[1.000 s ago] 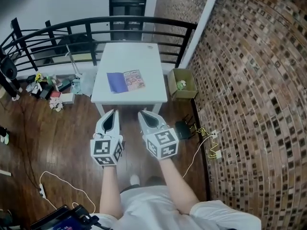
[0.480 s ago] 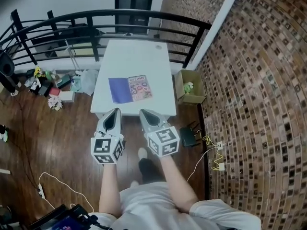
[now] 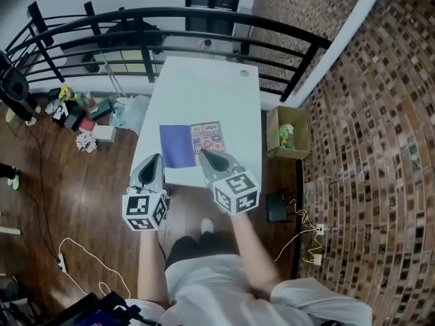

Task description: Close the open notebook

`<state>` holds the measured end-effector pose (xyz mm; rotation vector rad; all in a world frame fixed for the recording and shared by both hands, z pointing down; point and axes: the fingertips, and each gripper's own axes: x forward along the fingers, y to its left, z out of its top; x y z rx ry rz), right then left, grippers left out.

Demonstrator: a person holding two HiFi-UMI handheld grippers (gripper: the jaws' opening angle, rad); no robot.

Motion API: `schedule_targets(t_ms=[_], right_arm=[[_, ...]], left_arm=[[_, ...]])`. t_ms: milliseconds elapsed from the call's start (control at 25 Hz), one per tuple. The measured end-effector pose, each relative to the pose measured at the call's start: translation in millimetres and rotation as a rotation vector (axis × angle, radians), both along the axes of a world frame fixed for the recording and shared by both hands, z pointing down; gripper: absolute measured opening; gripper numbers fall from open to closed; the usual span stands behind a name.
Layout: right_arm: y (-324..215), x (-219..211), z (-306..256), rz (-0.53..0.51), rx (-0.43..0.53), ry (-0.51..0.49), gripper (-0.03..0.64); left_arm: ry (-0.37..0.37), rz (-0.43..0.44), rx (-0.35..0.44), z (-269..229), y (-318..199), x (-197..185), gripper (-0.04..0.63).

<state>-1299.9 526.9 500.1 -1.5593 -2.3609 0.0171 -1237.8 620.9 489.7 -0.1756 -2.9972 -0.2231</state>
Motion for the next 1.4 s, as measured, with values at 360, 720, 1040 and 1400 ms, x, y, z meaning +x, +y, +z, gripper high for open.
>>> schedule_targets(t_ms=[360,720,1040,1400], right_arm=[[26,-35,46,-0.01,0.057,0.107,-0.011],[32,-51,90,0.028,0.107,0.184,-0.011],[20,-58,129,0.081,0.148,0.25,-0.011],[4,-51,156,0.114,0.178,0.311,-0.011]], left_arm=[[0.166,0.03,-0.03,34,91,4,0.018],[0.411,0.22,-0.149,78,171,-3,0.156],[0.639,0.461,0.093,196,121,-27,0.321],[0.719,0.49,0.329,272,73,-38,0.23]])
